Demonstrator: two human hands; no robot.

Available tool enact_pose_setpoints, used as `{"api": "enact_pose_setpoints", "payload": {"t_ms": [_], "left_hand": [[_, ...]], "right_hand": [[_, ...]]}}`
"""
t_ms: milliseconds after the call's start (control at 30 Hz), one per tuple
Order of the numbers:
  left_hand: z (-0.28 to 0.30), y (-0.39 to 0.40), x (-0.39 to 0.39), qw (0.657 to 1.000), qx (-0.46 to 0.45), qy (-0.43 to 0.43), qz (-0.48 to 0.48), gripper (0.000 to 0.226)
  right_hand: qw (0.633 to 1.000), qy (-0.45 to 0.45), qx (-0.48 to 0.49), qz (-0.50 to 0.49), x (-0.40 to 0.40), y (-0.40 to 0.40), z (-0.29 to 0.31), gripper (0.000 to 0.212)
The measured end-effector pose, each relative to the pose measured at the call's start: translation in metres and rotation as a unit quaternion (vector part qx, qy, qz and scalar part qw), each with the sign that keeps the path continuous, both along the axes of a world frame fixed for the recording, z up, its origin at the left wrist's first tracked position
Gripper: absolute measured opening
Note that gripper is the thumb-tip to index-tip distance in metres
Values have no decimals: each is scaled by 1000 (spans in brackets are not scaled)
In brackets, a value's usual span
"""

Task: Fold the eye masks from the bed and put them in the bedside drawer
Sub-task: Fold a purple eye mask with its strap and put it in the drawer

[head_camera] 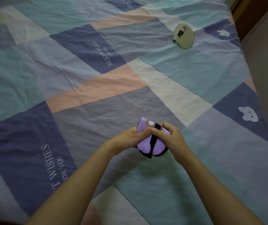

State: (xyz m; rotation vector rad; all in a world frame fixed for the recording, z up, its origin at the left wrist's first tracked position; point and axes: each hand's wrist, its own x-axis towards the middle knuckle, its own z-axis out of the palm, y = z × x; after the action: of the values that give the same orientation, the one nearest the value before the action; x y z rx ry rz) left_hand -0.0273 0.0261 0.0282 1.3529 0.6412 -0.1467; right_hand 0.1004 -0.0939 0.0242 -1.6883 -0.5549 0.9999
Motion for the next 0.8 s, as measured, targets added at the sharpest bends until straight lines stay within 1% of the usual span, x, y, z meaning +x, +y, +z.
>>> {"api": "enact_pose_setpoints", "payload": {"t_ms": [33, 67, 133, 167, 200, 300, 367, 433, 533, 667, 733, 800], "left_hand": [[1, 1, -1, 1000, 5, 5, -5, 43], [1, 2, -3, 1000, 9, 7, -9, 45], [3, 4, -8, 1000, 20, 6, -17, 42], [5, 5, -10, 999, 31, 3, -15, 40], [7, 6, -13, 999, 42, -1, -2, 37], [16, 14, -24, 995, 54, -16, 88, 32], [21, 24, -33, 988, 75, -17, 135, 37], [26, 34, -43, 980, 102, 1, 173, 40], [36, 43, -60, 968, 115, -6, 222, 26], [54, 45, -87, 950, 176, -26, 256, 15], [68, 42, -106, 942, 218, -27, 255, 14], [87, 36, -128, 933, 265, -7, 243, 24]], "right_hand": [[1000, -10, -7, -2, -2, 2, 0, 45], [1000, -8, -12, -7, -3, 3, 1, 43], [1000, 27, -11, -8, -8, 5, 2, 38], [999, 33, 0, 2, -11, 5, 5, 42], [1000, 14, 18, 19, -13, 6, 9, 48], [985, -124, 76, 87, -21, 12, 29, 61], [962, -196, 121, 146, -27, 19, 43, 59], [946, -222, 141, 190, -33, 27, 54, 50], [938, -221, 115, 240, -41, 38, 69, 41], [938, -163, 98, 289, -59, 50, 90, 40], [940, -143, 102, 292, -70, 56, 102, 39], [942, -123, 108, 294, -83, 59, 114, 38]]}}
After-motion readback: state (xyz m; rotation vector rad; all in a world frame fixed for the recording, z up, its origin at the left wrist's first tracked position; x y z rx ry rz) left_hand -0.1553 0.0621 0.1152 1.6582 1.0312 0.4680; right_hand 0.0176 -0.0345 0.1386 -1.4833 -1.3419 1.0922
